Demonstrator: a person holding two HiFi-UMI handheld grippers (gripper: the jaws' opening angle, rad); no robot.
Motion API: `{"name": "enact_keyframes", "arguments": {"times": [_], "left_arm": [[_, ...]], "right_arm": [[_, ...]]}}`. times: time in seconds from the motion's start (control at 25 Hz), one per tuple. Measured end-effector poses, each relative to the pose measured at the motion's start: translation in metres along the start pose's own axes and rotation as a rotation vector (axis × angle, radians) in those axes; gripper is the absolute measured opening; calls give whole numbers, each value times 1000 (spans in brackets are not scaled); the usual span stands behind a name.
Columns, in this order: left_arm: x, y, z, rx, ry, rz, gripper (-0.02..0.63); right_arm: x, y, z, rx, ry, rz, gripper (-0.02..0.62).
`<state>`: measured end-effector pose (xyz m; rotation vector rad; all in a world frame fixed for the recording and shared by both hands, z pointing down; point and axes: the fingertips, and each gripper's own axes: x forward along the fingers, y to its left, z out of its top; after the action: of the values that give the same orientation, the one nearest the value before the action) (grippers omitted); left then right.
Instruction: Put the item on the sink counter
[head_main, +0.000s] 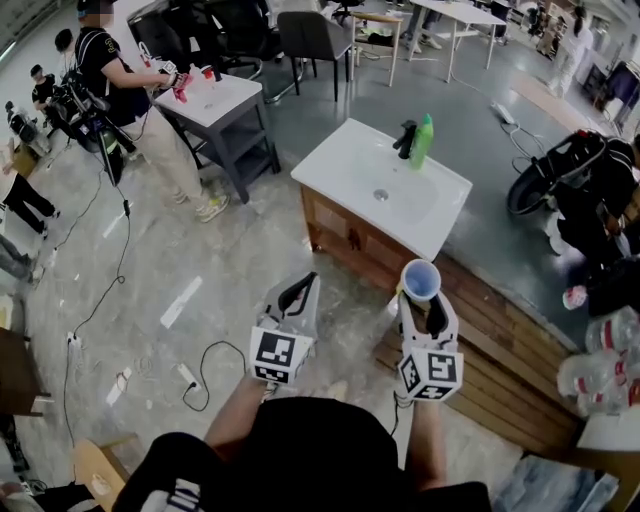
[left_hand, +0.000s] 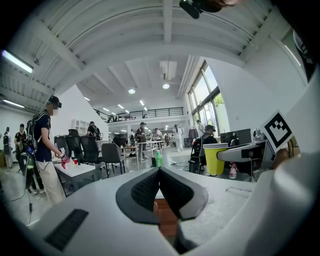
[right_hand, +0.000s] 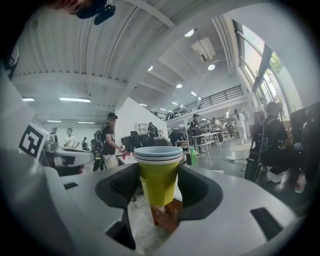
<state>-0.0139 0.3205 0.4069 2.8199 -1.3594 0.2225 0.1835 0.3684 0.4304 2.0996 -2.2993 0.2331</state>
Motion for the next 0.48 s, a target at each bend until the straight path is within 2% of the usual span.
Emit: {"name": "enact_keyframes", "arguments": {"times": [0.48], "left_arm": [[78, 61, -7, -11, 28, 34, 3]], "right_arm": [[106, -7, -2, -2, 31, 38, 242]]}}
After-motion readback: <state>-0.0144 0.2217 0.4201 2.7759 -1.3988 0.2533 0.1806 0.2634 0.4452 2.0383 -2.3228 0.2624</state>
